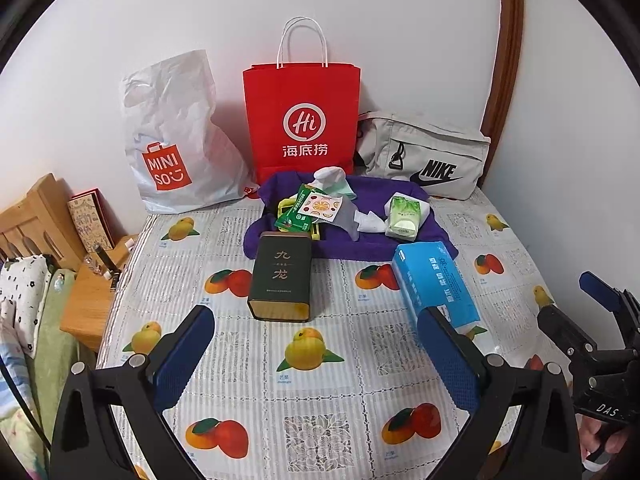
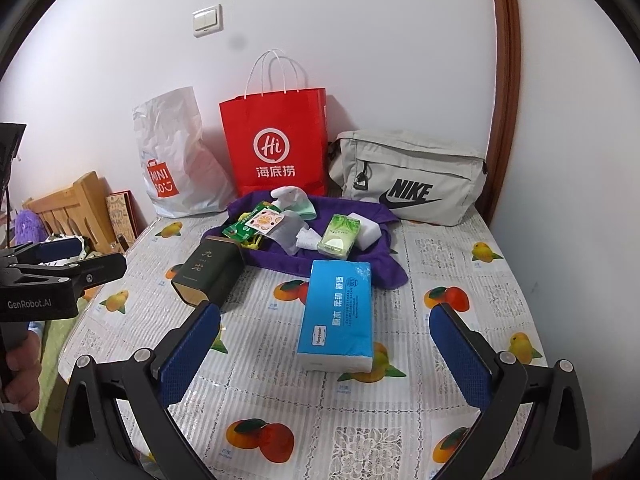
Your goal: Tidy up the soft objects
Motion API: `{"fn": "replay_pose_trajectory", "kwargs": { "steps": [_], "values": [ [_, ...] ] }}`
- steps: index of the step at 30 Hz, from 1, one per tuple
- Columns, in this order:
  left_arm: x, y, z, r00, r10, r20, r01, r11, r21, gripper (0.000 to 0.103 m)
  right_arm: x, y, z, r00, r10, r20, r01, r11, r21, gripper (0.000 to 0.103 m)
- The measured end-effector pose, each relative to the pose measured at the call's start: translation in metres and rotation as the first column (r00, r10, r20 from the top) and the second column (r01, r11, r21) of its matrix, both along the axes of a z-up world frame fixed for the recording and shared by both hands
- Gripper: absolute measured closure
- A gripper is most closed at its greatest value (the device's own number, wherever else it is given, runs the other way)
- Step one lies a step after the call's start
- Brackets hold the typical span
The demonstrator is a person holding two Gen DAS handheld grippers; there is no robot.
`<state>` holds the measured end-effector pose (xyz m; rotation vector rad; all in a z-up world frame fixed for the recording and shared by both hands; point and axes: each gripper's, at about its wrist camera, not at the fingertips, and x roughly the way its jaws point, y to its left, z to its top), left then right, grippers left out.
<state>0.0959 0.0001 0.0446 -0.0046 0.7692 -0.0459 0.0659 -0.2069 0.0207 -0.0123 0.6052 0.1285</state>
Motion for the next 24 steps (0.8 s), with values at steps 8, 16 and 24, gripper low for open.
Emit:
{"fn": "replay_pose_trajectory", "kwargs": {
  "steps": [8, 16, 24],
  "values": [
    [-0.0026, 0.0023, -0.0026, 1.0, -0.003, -0.009, 0.002, 1.0, -0.006, 0.001, 0.0007, -0.0001, -0.0006, 1.0, 0.001, -0.005, -0.001, 1.0, -0.006, 0.0],
    [-0.0032, 0.0052, -0.0024, 1.0, 0.002, -0.009, -0.002, 1.0, -0.008, 0.001, 0.0014, -0.0011, -0.0013, 1.0, 0.001, -0.012, -0.001, 1.0, 0.008, 0.0],
    [-0.0028, 0.0051, -0.0024, 1.0, 0.003, -0.009, -0.003, 1.0, -0.008, 0.001, 0.0002, -0.0008, -0.0027, 1.0, -0.001, -0.016, 0.001, 1.0, 0.01, 0.0]
  ]
}}
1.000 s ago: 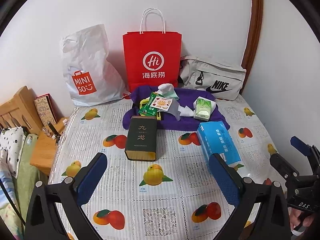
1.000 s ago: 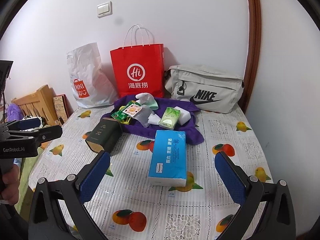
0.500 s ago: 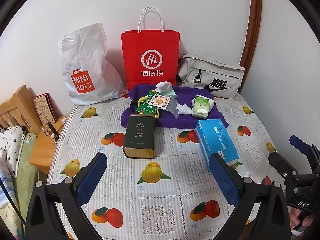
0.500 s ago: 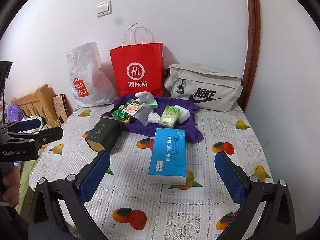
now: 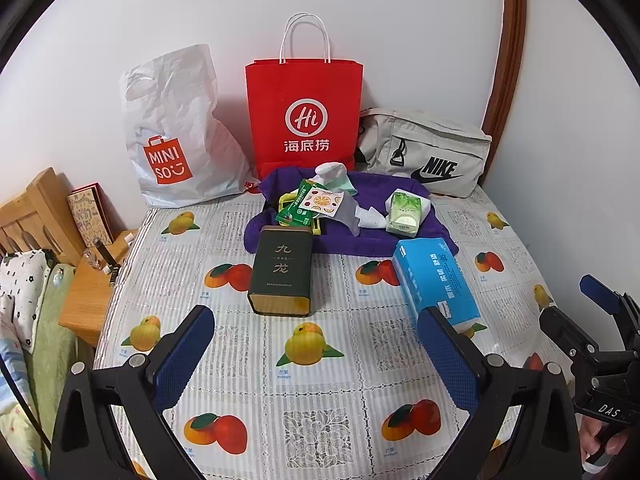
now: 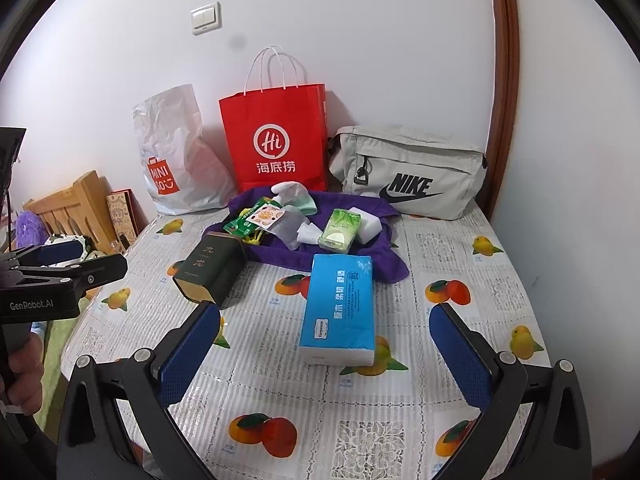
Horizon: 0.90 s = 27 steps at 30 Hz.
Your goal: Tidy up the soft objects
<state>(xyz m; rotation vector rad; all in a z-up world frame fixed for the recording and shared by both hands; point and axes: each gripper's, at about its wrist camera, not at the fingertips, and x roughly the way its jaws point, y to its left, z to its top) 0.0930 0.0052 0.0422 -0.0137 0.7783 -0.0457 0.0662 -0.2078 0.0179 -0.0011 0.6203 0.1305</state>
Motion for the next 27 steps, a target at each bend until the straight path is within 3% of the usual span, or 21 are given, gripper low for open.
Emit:
{"fn": "replay_pose_trajectory", "kwargs": {
  "steps": [27],
  "values": [
    [-0.0042, 0.0006, -0.0003, 1.0, -0.01, 0.002, 0.01, 1.0, -0.001, 0.001, -0.0047, 0.003, -0.0053, 1.0, 0.005, -0.018, -0.005, 1.0, -0.007, 0.0]
  ]
}}
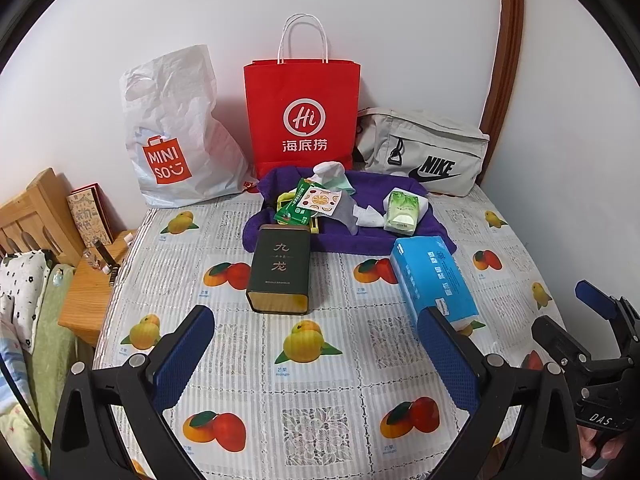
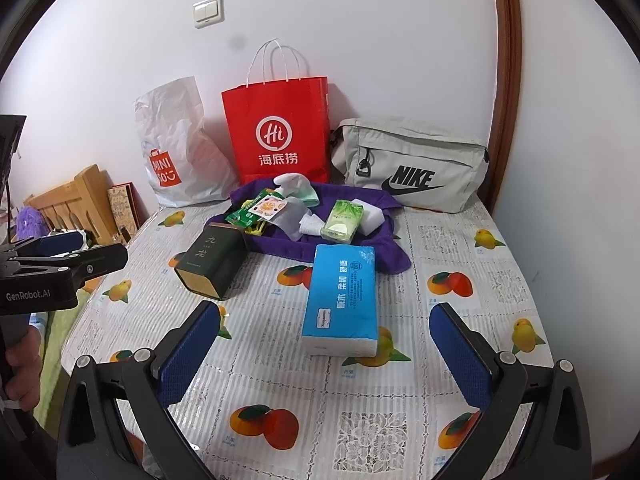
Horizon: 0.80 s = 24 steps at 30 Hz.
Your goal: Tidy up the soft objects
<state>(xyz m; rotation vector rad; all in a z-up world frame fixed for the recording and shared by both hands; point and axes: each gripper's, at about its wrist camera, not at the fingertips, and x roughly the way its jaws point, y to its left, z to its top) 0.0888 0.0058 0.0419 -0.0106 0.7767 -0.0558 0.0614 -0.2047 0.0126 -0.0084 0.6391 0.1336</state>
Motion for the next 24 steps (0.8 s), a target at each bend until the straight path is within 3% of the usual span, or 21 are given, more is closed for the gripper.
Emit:
{"fn": "replay_pose_trajectory", "kwargs": {
  "steps": [24],
  "values": [
    [-0.0062, 0.0014, 0.0015, 1.0, 0.004, 0.007, -0.004, 1.0, -0.004, 0.001, -0.0035, 0.0039, -0.002, 1.0, 0.006, -0.002, -0.006, 1.0, 0.003, 0.0]
  ]
}}
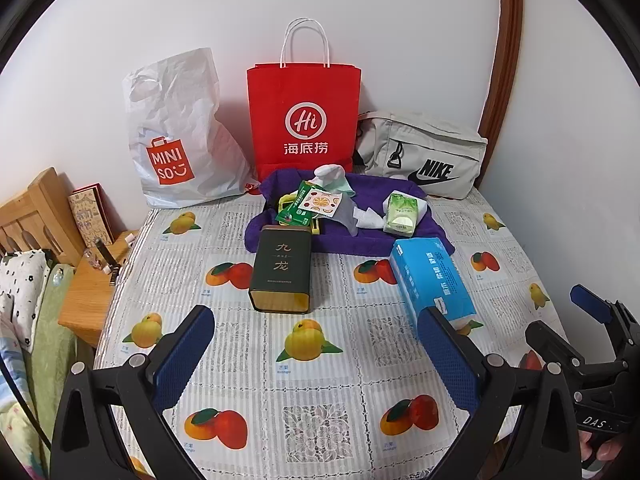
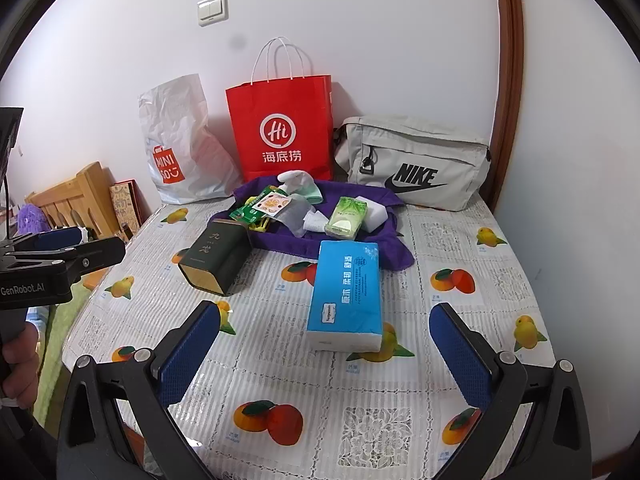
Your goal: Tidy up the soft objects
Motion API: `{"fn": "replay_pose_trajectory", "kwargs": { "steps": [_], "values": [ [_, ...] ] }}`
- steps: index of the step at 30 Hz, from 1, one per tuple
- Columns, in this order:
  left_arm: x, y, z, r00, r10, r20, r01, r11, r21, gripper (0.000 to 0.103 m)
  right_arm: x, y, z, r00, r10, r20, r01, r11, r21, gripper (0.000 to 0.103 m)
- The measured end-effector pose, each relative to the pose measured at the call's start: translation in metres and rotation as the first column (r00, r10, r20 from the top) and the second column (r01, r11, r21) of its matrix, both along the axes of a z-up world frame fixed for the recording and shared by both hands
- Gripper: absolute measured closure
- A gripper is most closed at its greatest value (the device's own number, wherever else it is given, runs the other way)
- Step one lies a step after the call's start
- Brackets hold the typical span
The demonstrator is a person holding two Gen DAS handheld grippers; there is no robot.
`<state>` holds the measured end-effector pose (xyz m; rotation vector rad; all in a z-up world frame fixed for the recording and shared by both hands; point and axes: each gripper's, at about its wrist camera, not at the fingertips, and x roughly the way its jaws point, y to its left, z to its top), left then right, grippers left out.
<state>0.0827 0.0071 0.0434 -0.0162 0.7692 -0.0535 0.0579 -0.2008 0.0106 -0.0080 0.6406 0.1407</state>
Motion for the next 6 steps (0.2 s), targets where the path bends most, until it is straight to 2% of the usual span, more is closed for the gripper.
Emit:
{"fn": "replay_pose_trajectory", "kwargs": {
  "steps": [6],
  "values": [
    [-0.0017, 0.0022, 0.0018, 1.0, 0.002, 0.009, -0.002, 1.0, 0.007, 0.001, -0.0032, 0.0007, -0.0014, 1.0, 0.002, -0.003, -0.002, 1.0, -0.002, 0.0]
  ]
}}
